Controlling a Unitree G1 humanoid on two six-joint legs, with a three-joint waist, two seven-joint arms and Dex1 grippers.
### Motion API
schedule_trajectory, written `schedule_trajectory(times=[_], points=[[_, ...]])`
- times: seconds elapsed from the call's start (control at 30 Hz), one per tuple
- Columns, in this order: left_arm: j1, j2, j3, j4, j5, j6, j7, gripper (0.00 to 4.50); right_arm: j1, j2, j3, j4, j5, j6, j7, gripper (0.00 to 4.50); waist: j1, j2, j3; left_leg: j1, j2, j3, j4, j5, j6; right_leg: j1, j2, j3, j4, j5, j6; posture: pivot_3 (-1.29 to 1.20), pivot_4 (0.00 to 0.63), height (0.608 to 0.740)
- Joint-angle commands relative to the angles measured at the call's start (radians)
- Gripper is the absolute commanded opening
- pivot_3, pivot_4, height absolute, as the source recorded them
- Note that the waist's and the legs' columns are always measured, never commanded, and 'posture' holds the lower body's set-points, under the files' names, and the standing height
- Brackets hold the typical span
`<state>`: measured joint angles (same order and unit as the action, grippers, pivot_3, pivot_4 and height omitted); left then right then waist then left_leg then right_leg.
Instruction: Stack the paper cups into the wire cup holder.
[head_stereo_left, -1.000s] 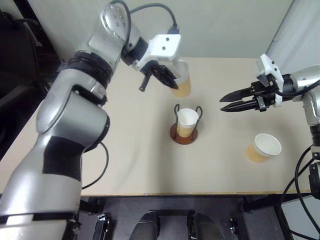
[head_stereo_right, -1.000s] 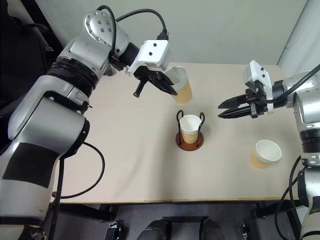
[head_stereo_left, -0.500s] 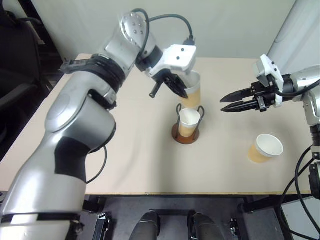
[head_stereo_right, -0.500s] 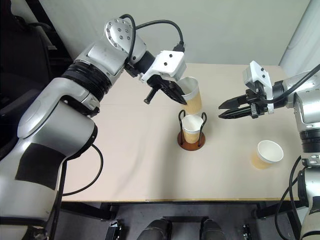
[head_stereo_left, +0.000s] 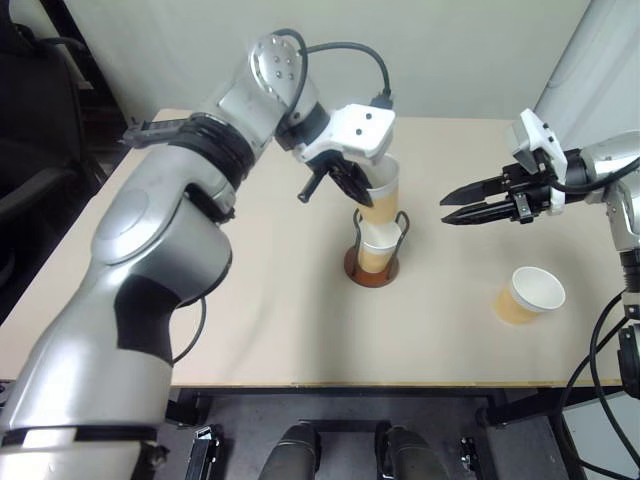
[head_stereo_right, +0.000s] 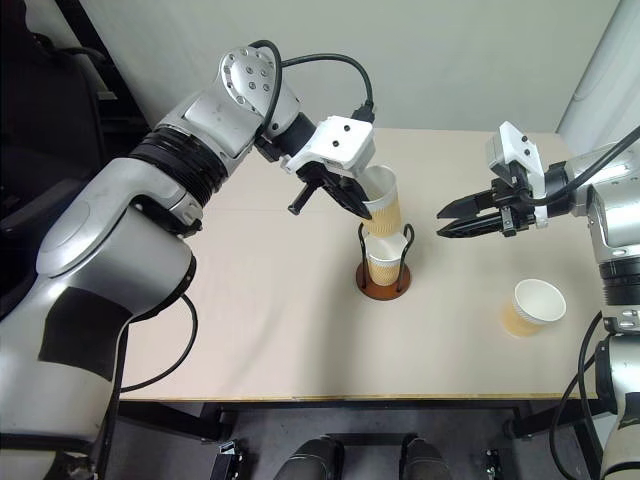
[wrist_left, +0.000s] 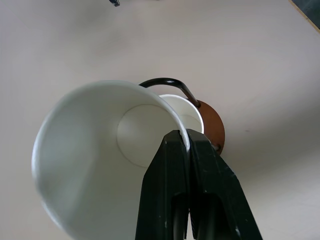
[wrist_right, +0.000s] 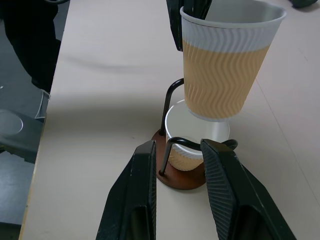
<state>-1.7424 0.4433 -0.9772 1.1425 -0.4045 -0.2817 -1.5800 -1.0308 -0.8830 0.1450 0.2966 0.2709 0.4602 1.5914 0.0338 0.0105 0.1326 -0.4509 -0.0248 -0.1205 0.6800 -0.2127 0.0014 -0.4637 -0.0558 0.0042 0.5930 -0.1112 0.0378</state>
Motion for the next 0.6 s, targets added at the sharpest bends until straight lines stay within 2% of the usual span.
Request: schedule_trajectory(times=[0.03,0.6], points=[[-0.010,-0.007,0.005,-0.004,-0.006,-0.011,-0.034,0.04,-0.023,-0.016,-0.021,-0.029,0.008,0.000,0.003,1.38,0.000,0.000,0.000,0.000,0.000,0.000,0.000,0.000,0.000,0.000,0.000,0.000,0.000,0.000,0.000,0.00,0.150,0.740],[0.021,-0.027,-0.016,-0.003,0.013,-0.059,-0.034,0.04,-0.009,-0.021,-0.030,-0.048,0.011,0.013,-0.008,1.38,0.001,0.000,0.000,0.000,0.000,0.000,0.000,0.000,0.000,0.000,0.000,0.000,-0.001,0.000,0.000,0.00,0.150,0.740]])
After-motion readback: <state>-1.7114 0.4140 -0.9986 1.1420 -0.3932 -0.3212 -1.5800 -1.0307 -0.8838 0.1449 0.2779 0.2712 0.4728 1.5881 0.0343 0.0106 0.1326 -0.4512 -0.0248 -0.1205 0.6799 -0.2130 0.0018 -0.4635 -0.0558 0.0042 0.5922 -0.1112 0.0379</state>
